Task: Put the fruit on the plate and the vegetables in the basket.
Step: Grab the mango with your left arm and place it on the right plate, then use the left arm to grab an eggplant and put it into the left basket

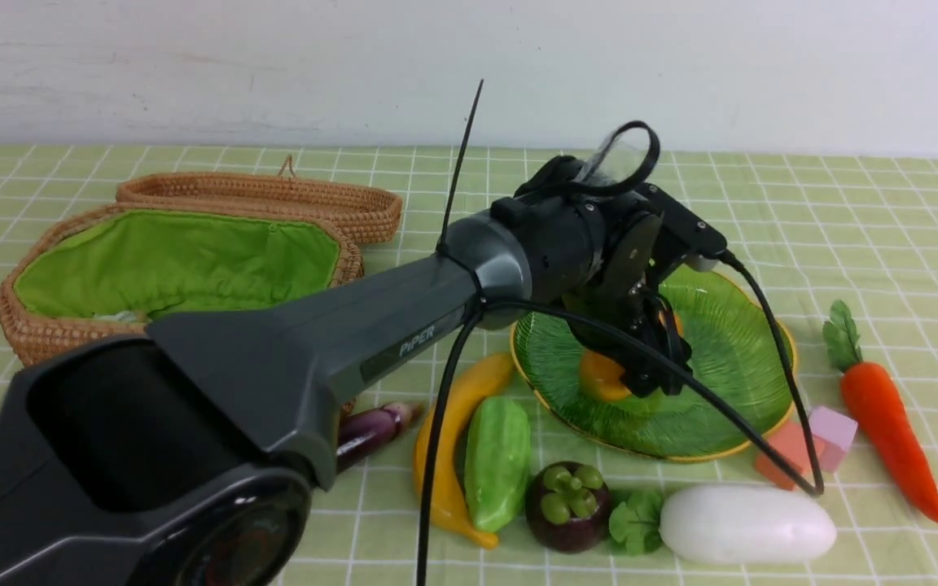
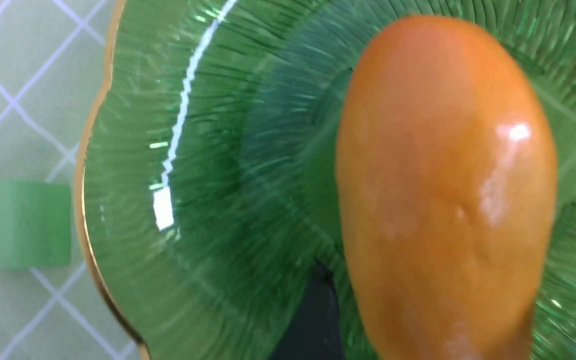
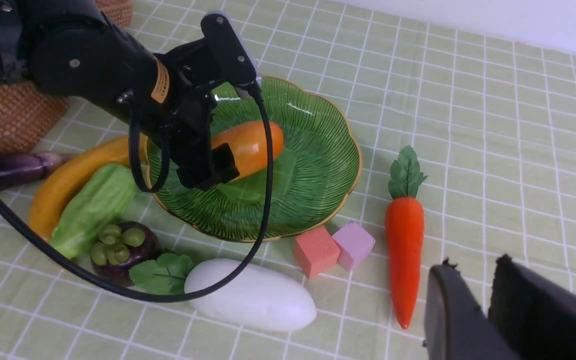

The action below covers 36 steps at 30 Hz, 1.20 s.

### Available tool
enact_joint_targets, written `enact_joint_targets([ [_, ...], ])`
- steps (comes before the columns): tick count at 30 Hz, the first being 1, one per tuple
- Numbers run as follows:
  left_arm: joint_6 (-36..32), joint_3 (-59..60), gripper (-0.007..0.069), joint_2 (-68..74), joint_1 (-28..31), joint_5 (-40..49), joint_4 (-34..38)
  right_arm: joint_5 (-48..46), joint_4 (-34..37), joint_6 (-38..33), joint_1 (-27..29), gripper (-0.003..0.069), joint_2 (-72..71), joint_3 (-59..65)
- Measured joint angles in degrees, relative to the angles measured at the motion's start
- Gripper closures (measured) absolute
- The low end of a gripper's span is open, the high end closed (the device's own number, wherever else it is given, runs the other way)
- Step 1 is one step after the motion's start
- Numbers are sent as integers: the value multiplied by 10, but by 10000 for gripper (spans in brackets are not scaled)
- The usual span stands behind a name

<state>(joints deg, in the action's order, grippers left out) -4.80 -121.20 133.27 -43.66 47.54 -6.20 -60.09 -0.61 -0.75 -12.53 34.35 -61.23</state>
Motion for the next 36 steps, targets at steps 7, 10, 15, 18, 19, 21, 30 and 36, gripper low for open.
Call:
enact_joint_targets([
  [7,30,4,338,-137,0,186,30,-1,23,-2,0,519,0,0],
  [10,35,18,554,-205,0,226,27,-1,52,-19,0,519,0,0],
  [15,58,117,638,-314,0,234,31,-1,114,-61,0,519,0,0],
  [18,70,226,638,-379,0,233,16,-1,151,-90,0,519,0,0],
  [19,71,246,638,-390,0,233,13,0,161,-99,0,519,0,0],
  [21,74,349,638,-443,0,233,-3,0,194,-127,0,517,0,0],
  [30,105,658,638,-549,66,56,-40,1,412,-323,0,511,7,0],
  [36,11,673,582,-507,150,-25,1,-3,452,-360,0,511,25,0],
])
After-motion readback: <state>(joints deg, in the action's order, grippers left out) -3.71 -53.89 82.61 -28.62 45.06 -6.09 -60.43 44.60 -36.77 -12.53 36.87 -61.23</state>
